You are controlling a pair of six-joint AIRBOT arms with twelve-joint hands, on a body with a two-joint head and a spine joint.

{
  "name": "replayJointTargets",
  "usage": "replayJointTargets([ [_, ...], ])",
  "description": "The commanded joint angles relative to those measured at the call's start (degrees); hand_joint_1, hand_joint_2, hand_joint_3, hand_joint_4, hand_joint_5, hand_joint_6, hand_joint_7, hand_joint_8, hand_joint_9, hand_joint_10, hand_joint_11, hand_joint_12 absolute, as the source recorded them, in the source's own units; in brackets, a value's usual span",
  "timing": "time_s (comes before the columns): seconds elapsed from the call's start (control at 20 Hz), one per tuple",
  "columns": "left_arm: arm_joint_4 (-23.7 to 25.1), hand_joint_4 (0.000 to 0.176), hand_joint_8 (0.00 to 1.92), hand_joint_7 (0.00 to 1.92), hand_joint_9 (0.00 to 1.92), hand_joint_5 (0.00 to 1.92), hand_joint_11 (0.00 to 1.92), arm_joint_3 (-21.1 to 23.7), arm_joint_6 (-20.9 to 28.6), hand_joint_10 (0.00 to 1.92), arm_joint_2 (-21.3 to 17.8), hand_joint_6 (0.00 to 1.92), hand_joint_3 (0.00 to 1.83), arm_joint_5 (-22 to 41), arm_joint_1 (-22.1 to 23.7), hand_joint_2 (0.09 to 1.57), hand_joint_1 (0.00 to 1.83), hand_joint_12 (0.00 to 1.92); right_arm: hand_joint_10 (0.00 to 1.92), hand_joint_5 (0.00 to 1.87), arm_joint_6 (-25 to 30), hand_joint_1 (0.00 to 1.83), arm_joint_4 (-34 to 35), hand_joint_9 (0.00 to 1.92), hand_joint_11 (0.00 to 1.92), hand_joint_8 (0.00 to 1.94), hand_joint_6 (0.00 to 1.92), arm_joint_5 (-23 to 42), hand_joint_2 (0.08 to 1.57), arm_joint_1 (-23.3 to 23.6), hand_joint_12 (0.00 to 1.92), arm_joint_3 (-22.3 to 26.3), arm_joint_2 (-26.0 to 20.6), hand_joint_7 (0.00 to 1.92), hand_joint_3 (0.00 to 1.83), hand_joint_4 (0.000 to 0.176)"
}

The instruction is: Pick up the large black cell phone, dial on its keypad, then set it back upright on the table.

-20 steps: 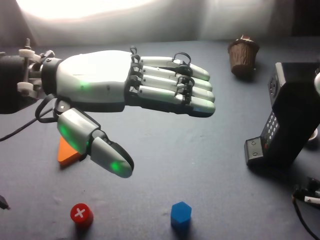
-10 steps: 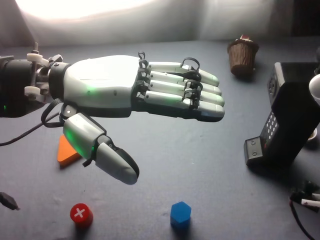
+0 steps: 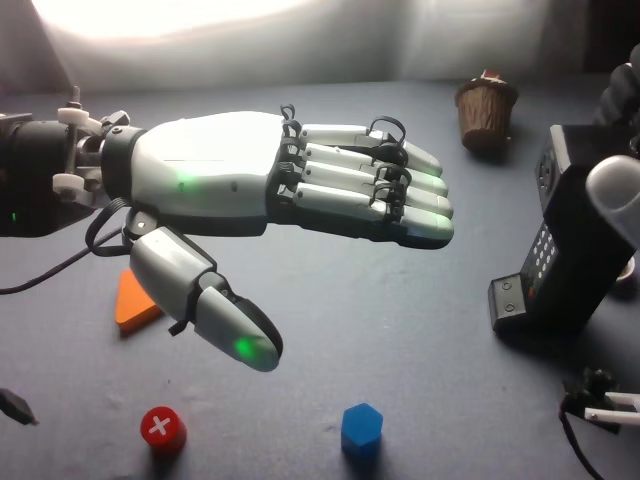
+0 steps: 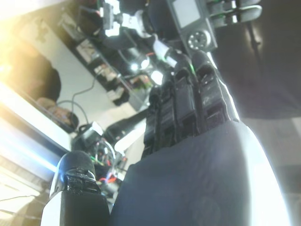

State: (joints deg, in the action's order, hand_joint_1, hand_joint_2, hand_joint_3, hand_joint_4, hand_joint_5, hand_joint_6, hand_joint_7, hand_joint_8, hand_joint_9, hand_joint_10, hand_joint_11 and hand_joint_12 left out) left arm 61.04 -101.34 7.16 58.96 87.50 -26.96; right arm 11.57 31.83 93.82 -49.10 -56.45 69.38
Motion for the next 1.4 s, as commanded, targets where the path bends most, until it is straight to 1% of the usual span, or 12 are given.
replayJointTargets([
  [0.0, -5.48, 0.000, 0.01, 0.17, 0.15, 0.13, 0.00, 0.36, 0.19, 0.00, 0.15, 0.00, 0.00, 4.40, 1.07, 1.10, 0.00, 0.29, 0.00, 0.00, 0.52, 0.99, -2.11, 0.00, 0.00, 0.00, 0.00, 6.68, 0.94, 0.49, 0.00, -0.01, -0.45, 0.00, 0.00, 0.000],
  [0.3, -5.50, 0.000, 0.01, 0.21, 0.19, 0.17, 0.00, 0.36, 0.23, 0.01, 0.28, 0.00, 0.00, 4.46, 0.88, 1.10, 0.00, 0.42, 0.00, 0.00, 0.53, 0.91, -2.10, 0.00, 0.00, 0.00, 0.00, 6.69, 0.93, 0.87, 0.00, -0.26, -0.41, 0.00, 0.00, 0.000],
  [0.55, -5.50, 0.000, 0.00, 0.17, 0.15, 0.14, 0.00, 0.36, 0.10, 0.00, 0.52, 0.00, 0.00, 4.46, 0.76, 1.10, 0.00, 0.31, 0.01, 0.03, 0.53, 1.00, -2.10, 0.01, 0.01, 0.01, 0.01, 6.64, 0.99, 1.08, 0.01, -0.69, -0.10, 0.03, 0.02, 0.000],
  [0.8, -5.53, 0.000, 0.00, 0.17, 0.16, 0.14, 0.00, 0.36, -0.09, 0.00, 1.09, 0.00, 0.00, 4.39, 0.75, 1.10, 0.00, 0.35, 0.02, 0.18, 0.53, 1.04, -2.09, 0.15, 0.00, 0.01, 0.01, 6.58, 1.05, 1.07, 0.48, -0.72, 0.27, 0.17, 0.02, 0.000],
  [0.9, -5.64, 0.000, 0.00, 0.17, 0.16, 0.14, 0.00, 0.35, -0.14, 0.00, 1.48, 0.00, 0.00, 4.39, 0.75, 1.10, 0.00, 0.35, 0.05, 0.37, 0.53, 1.16, -2.08, 0.39, 0.00, 0.03, 0.02, 6.80, 1.06, 1.07, 1.02, -0.70, 0.28, 0.39, 0.00, 0.000],
  [0.95, -5.73, 0.000, 0.00, 0.19, 0.17, 0.15, 0.00, 0.37, -0.16, 0.00, 1.57, 0.00, 0.00, 4.45, 0.75, 1.10, 0.00, 0.36, 0.07, 0.46, 0.53, 1.22, -2.08, 0.57, 0.14, 0.03, 0.01, 6.84, 1.10, 1.07, 1.17, -0.68, 0.27, 0.52, 0.01, 0.000],
  [1.0, -5.80, 0.000, 0.00, 0.18, 0.16, 0.14, 0.00, 0.41, -0.16, 0.00, 1.60, 0.00, 0.00, 4.51, 0.75, 1.10, 0.00, 0.36, 0.06, 0.51, 0.53, 1.25, -2.08, 0.64, 0.23, 0.01, 0.01, 6.85, 1.15, 1.07, 1.21, -0.68, 0.27, 0.56, 0.02, 0.000],
  [1.05, -5.83, 0.000, 0.01, 0.20, 0.18, 0.16, 0.00, 0.42, -0.16, 0.00, 1.63, 0.00, 0.00, 4.51, 0.75, 1.10, 0.00, 0.39, 0.09, 0.69, 0.53, 1.36, -2.08, 0.80, 0.43, 0.04, 0.03, 6.87, 1.18, 1.07, 1.17, -0.64, 0.27, 0.73, 0.02, 0.000],
  [1.1, -5.85, 0.000, 0.01, 0.21, 0.19, 0.16, 0.00, 0.42, -0.19, 0.01, 1.65, 0.00, 0.00, 4.51, 0.75, 1.10, 0.00, 0.40, 0.11, 0.85, 0.53, 1.36, -2.08, 0.93, 0.55, 0.04, 0.04, 6.89, 1.24, 1.07, 1.24, -0.55, 0.32, 0.89, 0.02, 0.000],
  [1.15, -5.85, 0.000, 0.01, 0.21, 0.19, 0.16, 0.00, 0.42, -0.19, 0.01, 1.65, 0.00, 0.00, 4.57, 0.75, 1.10, 0.00, 0.40, 0.99, 0.91, 0.53, 1.38, -2.09, 0.95, 0.76, 0.66, 0.77, 6.89, 1.14, 1.07, 1.26, -0.43, 0.41, 1.00, 0.00, 0.000],
  [1.25, -5.85, 0.000, 0.01, 0.21, 0.19, 0.17, 0.00, 0.41, -0.22, 0.01, 1.66, 0.01, 0.00, 4.60, 0.74, 1.11, 0.00, 0.38, 1.26, 0.97, 0.53, 1.38, -2.09, 0.87, 0.68, 0.84, 0.99, 6.90, 1.11, 1.07, 1.59, -0.28, 0.52, 1.03, 0.00, 0.000],
  [1.35, -5.93, 0.000, 0.01, 0.23, 0.21, 0.19, 0.00, 0.41, -0.24, 0.01, 1.64, 0.00, 0.00, 4.72, 0.74, 1.11, 0.00, 0.44, 1.26, 0.95, 0.53, 1.38, -2.09, 0.90, 0.72, 0.85, 1.02, 6.92, 1.11, 1.07, 1.57, -0.16, 0.61, 1.03, 0.00, 0.000],
])
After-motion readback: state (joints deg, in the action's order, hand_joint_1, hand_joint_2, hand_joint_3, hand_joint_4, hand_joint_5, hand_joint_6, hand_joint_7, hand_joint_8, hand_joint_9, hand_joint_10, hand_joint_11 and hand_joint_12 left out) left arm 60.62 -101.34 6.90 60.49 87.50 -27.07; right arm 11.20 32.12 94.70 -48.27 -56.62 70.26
